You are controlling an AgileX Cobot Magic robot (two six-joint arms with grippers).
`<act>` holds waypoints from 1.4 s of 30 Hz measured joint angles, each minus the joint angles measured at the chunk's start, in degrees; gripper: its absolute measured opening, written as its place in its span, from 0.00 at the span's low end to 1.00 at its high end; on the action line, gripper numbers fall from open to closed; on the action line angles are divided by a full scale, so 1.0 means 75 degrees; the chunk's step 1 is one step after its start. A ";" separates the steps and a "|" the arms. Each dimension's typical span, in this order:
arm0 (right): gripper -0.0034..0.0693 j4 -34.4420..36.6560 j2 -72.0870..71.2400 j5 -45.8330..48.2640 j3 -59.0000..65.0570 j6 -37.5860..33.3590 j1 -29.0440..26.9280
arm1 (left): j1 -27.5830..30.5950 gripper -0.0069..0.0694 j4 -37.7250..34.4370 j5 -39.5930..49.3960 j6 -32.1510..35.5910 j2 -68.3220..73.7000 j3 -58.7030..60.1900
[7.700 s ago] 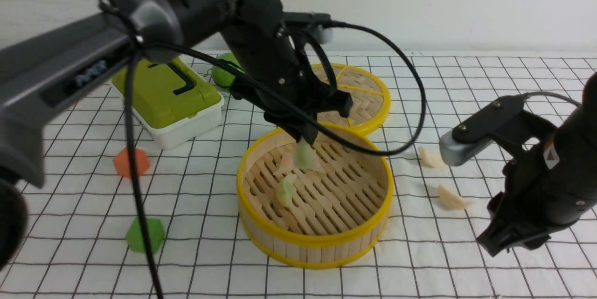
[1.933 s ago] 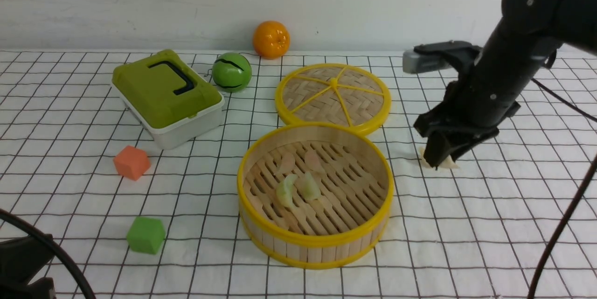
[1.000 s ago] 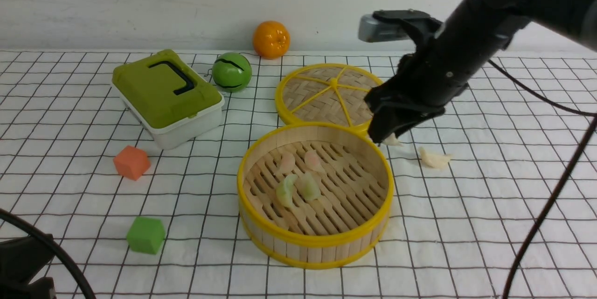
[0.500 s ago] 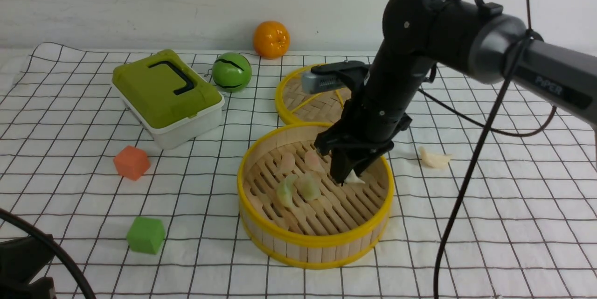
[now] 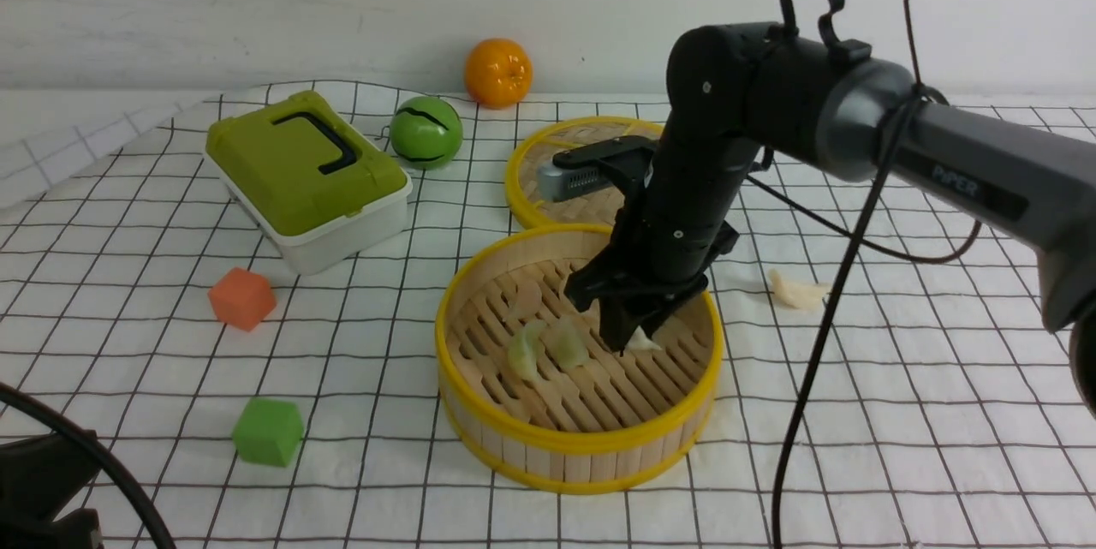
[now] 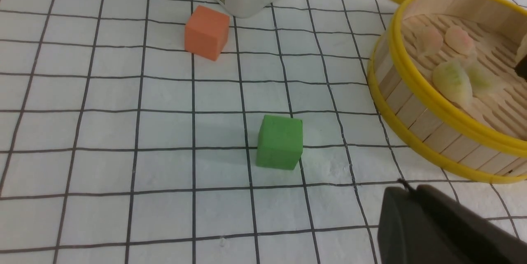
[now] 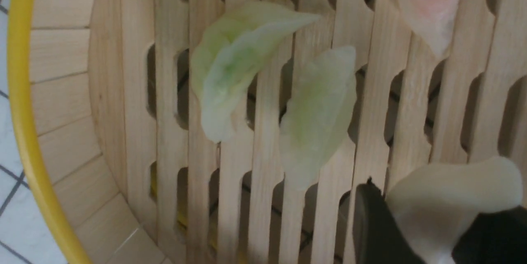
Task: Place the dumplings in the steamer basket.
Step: Use the right arm to put the dumpling into the steamer, then use the right arm to grab a dumpling
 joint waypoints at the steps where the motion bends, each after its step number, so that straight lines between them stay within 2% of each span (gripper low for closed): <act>1: 0.38 -0.0031 0.0061 -0.0166 0.0000 0.0000 0.0000 | 0.0000 0.11 0.0000 0.0000 0.0000 0.0000 0.0000; 11: 0.38 -0.0354 0.0281 -0.0479 -0.0035 0.0410 0.0000 | 0.0000 0.12 0.0000 0.0000 0.0000 0.0000 0.0000; 14: 0.41 -0.0346 0.0281 -0.0551 -0.0039 0.0502 0.0000 | 0.0000 0.12 0.0000 0.0000 0.0000 0.0000 0.0000; 20: 0.54 -0.0225 0.0281 -0.0560 -0.0039 0.0771 0.0000 | 0.0000 0.13 0.0000 0.0000 0.0000 0.0000 0.0000; 25: 0.61 -0.0194 0.0234 -0.0560 -0.0039 0.0796 0.0000 | 0.0000 0.13 0.0000 0.0000 0.0000 0.0000 0.0000; 37: 0.62 -0.0088 -0.0491 -0.0202 -0.0129 0.0615 0.0000 | 0.0000 0.14 0.0000 0.0000 0.0000 0.0000 0.0000; 41: 0.62 -0.0371 -0.0917 0.0021 -0.0306 0.0385 0.0000 | 0.0000 0.14 0.0000 0.0000 0.0000 0.0000 0.0000; 42: 0.62 -0.0713 -0.1173 0.0105 -0.0403 0.0344 -0.0033 | 0.0000 0.14 0.0000 0.0000 0.0000 0.0000 0.0000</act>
